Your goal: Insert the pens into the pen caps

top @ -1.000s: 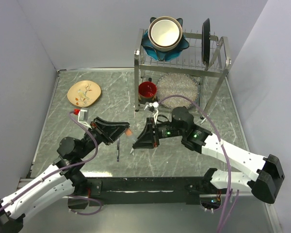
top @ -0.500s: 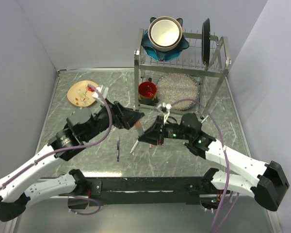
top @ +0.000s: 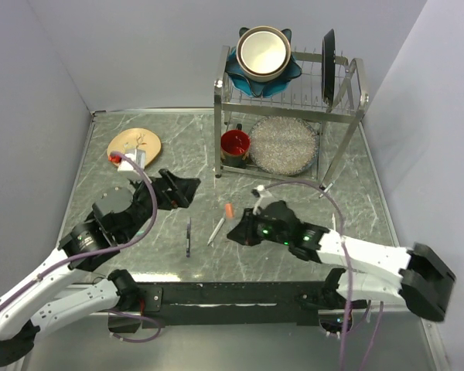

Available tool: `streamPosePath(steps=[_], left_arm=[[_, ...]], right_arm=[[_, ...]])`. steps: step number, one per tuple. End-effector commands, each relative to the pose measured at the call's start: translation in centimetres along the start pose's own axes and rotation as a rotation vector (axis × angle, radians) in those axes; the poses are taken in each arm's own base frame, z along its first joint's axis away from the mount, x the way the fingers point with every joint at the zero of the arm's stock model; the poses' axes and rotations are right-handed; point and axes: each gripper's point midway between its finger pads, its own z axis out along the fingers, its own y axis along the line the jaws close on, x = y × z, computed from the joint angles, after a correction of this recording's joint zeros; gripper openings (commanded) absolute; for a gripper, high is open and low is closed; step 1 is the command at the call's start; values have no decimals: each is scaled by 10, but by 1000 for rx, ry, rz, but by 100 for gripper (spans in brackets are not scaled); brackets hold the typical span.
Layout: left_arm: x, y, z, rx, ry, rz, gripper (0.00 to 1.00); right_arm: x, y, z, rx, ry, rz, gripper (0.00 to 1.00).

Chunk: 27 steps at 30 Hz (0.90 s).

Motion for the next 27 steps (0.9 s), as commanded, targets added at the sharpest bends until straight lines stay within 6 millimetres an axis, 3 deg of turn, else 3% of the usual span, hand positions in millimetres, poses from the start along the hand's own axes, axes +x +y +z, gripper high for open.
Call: streamPosePath(steps=[1,3,4,6,7,9,10,13,20,27], left_arm=[[-4,39,-12,-148,-72,17,99],[-9,44,-20,-159,-104,-4,99],[-6,49,-22,-174,-99,-3,99],[-11,54,-27,-196,-124,-31,99],[-11,55,-29,-200,-124,-35,100],[-12,59,-33,-210,-133,-43,100],[-12,61,-34,-217,-137,-45,99],[-13,69,-38,-256,-145,-48,99],[-13,76,-42,-291,-144,-56,99],[-13,74,-41,-285,-147,-69,99]], right_arm=[[-20,15,34,106,-55,146,5],[-15,15,52,125,-41,198,6],[-17,25,58,117,-43,201,7],[-10,17,77,177,-30,213,8],[-16,26,83,167,-33,219,8],[-3,18,99,212,5,223,10],[-8,23,104,210,-3,228,11],[2,25,120,227,24,231,13],[33,5,133,351,81,192,16],[50,-6,132,445,101,172,32]])
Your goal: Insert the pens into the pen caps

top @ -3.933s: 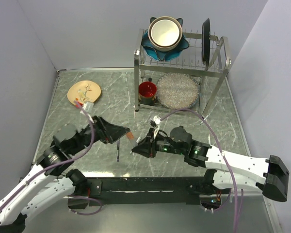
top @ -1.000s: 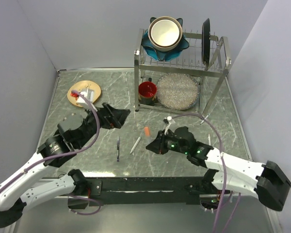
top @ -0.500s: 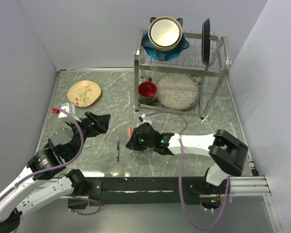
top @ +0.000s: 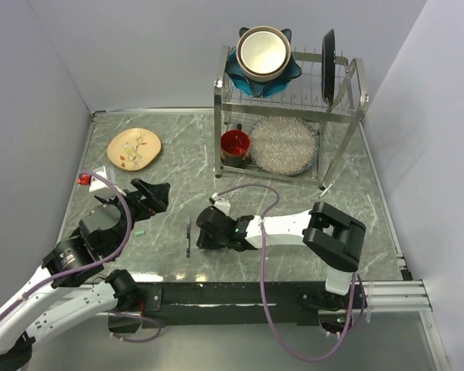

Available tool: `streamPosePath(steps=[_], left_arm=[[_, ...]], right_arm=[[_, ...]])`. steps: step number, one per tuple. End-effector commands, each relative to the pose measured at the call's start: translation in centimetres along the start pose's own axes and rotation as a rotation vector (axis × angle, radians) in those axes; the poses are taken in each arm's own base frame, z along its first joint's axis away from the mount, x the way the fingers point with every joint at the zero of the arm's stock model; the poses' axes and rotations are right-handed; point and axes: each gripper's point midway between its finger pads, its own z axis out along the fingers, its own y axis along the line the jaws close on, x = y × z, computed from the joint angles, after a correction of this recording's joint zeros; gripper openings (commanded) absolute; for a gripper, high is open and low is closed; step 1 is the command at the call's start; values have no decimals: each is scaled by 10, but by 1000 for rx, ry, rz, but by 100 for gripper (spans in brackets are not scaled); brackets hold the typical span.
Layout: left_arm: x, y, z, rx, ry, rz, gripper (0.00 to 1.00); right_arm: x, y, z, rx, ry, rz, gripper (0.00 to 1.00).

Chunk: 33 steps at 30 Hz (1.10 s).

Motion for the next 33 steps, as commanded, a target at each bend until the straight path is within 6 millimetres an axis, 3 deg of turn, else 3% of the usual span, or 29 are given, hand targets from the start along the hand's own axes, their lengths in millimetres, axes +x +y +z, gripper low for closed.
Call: streamPosePath(steps=[1,6,10,17,20,22,23,28,29,30,33], left_arm=[[-6,-2,-1,1,-16,-20,99],[-4,-1,0,-15,-2,-17,99],[-3,0,0,-24,-4,-39,99],[8,13,15,-174,-4,-131,97],[18,15,24,-256,25,-139,95],[25,17,31,-298,41,-155,95],[29,18,39,-332,59,-155,95],[49,53,64,-507,149,-310,92],[49,76,72,-573,138,-361,90],[59,77,74,-565,195,-415,89],[61,100,79,-629,155,-458,88]], right_arm=[[-5,5,3,52,-44,21,35],[4,-3,4,113,-20,34,44],[1,4,-4,87,-34,28,45],[-24,38,-48,-42,-83,-23,45],[-33,44,-69,-102,-118,-44,45],[-30,37,-77,-122,-124,-69,44],[-36,45,-90,-178,-149,-65,44],[-28,26,-109,-237,-163,-119,44],[-32,27,-118,-263,-185,-116,44],[-27,17,-117,-252,-181,-122,43],[-32,-2,-123,-217,-224,-111,43]])
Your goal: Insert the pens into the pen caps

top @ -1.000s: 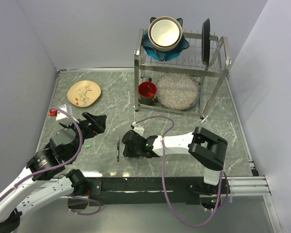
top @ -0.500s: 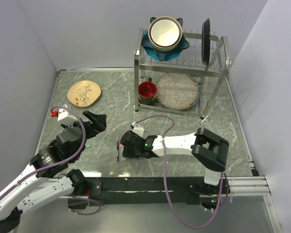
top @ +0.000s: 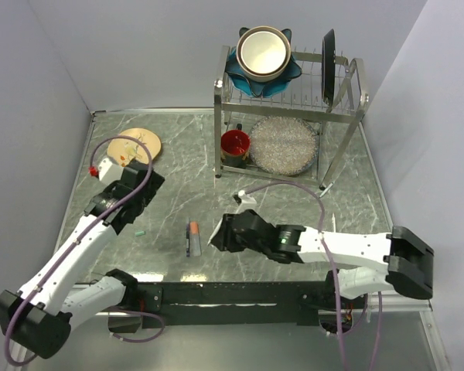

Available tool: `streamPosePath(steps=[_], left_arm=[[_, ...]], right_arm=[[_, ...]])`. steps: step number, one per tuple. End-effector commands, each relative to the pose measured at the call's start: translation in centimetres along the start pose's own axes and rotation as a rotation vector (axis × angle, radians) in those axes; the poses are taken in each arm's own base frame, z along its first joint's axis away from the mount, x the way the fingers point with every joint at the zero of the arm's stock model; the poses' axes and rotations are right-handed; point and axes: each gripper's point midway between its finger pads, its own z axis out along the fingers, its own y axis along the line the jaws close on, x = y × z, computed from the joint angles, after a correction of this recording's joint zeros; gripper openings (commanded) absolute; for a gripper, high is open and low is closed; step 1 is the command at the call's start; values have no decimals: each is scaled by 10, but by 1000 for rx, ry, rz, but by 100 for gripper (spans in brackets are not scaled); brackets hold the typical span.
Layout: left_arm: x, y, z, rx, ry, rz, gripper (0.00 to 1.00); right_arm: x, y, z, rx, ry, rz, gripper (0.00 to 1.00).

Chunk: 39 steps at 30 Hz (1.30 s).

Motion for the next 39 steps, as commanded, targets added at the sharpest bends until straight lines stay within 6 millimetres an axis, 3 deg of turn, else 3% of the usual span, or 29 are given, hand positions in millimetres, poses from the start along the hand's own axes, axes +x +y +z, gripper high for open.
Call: streamPosePath(steps=[1,5,6,8,9,10,12,15,21,22,28,34,39], left_arm=[[8,14,10,-51,59,-168,88],[13,21,13,-54,61,-164,88],[12,12,13,-8,61,-156,88],[22,4,12,75,109,-39,88],[21,-11,11,150,111,-11,89],[35,-13,9,206,171,105,88],[43,-20,5,275,202,184,82],[58,-25,3,300,223,263,79],[115,-48,-8,406,350,451,74],[133,-53,-14,437,372,546,74],[194,-61,-22,452,468,894,65],[229,-31,-5,315,495,1040,51],[244,-8,3,244,521,1100,47]], right_arm=[[-16,-17,-15,32,-100,-30,43],[-36,-62,-25,179,-151,0,41],[-42,-81,-26,223,-163,21,41],[-51,-97,-34,240,-184,45,41],[-55,-114,-35,268,-198,68,41],[-59,-116,-40,257,-212,68,41],[-63,-122,-43,253,-215,73,41],[-68,-115,-48,210,-226,16,42],[-83,-97,-53,148,-242,-117,42],[-85,-100,-57,168,-250,-123,42],[-106,-88,-94,107,-370,-128,42],[-110,-81,-130,12,-479,-85,42],[-115,-81,-155,-23,-553,-66,42]])
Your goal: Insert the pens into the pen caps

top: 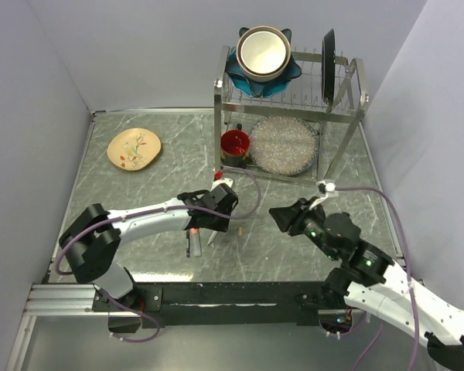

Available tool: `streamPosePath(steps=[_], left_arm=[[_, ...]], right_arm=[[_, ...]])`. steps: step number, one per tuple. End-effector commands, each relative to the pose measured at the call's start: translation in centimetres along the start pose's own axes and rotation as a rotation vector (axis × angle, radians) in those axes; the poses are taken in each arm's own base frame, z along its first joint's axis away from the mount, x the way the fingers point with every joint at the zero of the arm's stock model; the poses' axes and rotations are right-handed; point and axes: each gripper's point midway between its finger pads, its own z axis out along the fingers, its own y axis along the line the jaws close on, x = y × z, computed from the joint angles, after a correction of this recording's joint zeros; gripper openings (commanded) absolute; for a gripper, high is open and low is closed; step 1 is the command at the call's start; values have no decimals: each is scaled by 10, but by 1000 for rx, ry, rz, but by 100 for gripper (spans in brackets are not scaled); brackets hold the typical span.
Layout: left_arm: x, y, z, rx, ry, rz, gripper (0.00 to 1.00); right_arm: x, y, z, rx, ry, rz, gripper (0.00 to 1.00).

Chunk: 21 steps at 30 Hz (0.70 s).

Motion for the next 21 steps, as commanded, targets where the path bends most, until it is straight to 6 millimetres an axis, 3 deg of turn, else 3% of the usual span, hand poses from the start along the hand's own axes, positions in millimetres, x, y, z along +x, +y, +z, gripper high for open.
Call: streamPosePath(steps=[1,8,15,21], left_arm=[[11,9,7,-64,26,50,47],[26,11,18,-82,76,55,43],[44,26,25,-154,118,45,40],[63,28,29,-138,165,51,33]], right_arm=[[-10,-9,-13,18,-57,6,42],[-18,-7,-24,-6,-96,21,42],[-18,-7,-26,-11,-99,23,42],[-19,-7,-26,-14,-103,21,42]])
